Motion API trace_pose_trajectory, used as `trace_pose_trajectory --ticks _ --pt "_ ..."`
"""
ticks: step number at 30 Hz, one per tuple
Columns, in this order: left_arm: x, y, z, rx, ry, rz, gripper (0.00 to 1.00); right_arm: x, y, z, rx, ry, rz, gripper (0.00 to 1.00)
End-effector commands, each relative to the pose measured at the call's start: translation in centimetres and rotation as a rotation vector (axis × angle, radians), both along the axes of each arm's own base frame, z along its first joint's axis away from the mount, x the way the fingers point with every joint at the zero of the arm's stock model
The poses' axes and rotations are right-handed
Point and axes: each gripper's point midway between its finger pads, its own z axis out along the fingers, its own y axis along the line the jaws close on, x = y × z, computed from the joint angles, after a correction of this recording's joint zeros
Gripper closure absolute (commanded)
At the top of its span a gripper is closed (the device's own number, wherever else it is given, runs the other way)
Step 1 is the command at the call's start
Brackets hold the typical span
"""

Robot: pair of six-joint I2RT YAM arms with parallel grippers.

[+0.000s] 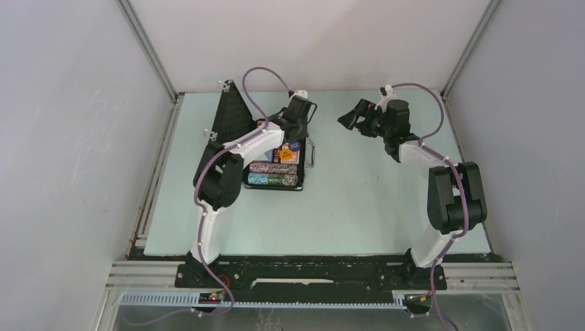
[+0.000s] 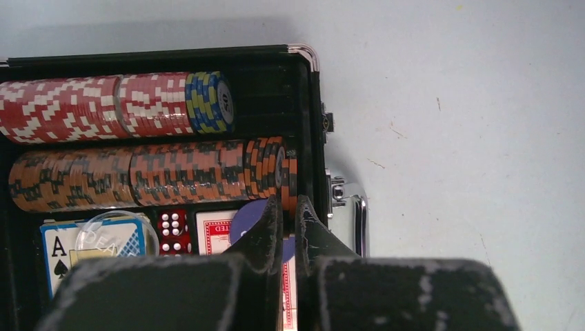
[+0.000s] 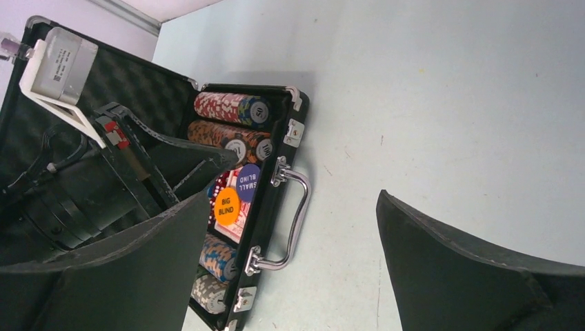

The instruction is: Pack up texas hold em set

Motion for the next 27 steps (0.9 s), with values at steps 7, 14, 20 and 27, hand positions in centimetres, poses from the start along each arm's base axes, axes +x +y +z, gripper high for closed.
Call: trace_pose_trajectory --ticks 7,14,20,27 --pt "1.5 -0.5 0.8 -0.009 -0.033 0.005 1.0 0.6 0.6 0.6 0.1 -0.027 0.053 0.0" --pt "1.9 -0.4 0.3 -0.018 -0.023 0.015 0.9 0.4 0.6 0.4 0.097 -0.019 0.06 0.0" --pt "2.1 -0.5 0.3 -0.035 -0.021 0.024 0.77 0.3 1.2 0.4 0.127 -0.015 0.087 0.0" --pt "1.6 -0.4 2.0 -0.056 -0.048 0.007 0.72 0.3 1.1 0.5 0.132 -0.02 0.093 0.01"
